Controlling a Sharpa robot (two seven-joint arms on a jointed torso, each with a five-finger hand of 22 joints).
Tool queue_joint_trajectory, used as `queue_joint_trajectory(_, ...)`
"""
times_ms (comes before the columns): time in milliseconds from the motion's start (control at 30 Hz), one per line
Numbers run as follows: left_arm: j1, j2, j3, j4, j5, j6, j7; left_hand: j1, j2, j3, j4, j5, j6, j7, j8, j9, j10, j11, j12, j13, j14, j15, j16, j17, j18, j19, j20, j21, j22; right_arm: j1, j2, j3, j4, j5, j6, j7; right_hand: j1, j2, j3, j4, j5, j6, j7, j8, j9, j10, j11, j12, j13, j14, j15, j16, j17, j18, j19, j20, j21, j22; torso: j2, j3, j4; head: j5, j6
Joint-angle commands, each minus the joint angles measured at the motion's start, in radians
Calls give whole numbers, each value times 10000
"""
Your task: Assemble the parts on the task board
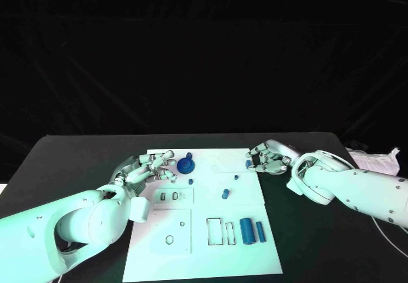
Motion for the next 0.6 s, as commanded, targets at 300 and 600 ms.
queue_joint_trajectory(300,7,31,5,1,-24,235,-2,-38,16,-68,-17,-17,-39,-3,-43,13,-84,15,54,10,-74,22,57,10,69,-73,-29,46,10,-29,183,1,-231,-361,92,-170,118,223,96,-213,-253,550,-66,257,59,169,-65,225,151,834,-118,45,1500,-78,62,-73,80,56,-13,-7,-8,23,-57)
queue_joint_trajectory(600,7,32,5,1,-24,247,-14,-38,16,-68,-17,-17,-39,-3,-43,13,-84,15,54,10,-74,22,57,10,69,-73,-29,46,10,-61,243,1,-283,-502,226,-220,104,304,144,-327,-386,904,-172,384,86,385,-152,553,426,869,-189,135,1652,-115,161,-133,188,266,-14,-2,-3,23,-86)
